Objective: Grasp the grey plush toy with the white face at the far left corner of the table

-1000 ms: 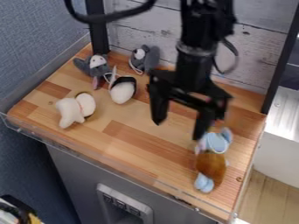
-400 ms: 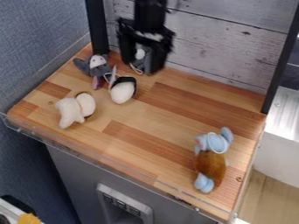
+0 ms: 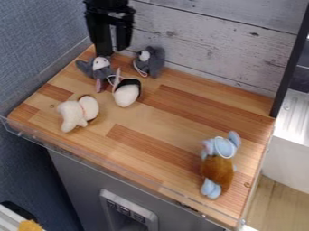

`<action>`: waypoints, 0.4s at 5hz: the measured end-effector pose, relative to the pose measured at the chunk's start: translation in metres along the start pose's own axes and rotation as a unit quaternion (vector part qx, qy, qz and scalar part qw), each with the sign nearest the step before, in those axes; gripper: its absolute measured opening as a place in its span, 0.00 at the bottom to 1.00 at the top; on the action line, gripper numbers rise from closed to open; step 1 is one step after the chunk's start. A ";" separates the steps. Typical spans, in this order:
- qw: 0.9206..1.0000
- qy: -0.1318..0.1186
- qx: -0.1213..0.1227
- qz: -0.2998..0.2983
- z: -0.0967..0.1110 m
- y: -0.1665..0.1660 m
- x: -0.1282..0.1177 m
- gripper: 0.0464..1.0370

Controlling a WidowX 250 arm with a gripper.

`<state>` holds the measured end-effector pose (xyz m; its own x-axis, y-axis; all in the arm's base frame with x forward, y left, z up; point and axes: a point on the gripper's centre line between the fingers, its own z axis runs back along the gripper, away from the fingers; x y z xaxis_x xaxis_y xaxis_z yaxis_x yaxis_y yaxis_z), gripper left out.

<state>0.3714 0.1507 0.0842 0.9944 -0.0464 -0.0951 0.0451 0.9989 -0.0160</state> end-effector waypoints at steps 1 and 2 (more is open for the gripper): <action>1.000 -0.005 -0.001 -0.002 0.002 0.015 0.007 0.96; 1.000 -0.004 -0.002 -0.008 -0.003 0.019 0.010 0.96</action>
<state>0.3820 0.1695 0.0795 0.9942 -0.0621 -0.0875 0.0605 0.9980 -0.0206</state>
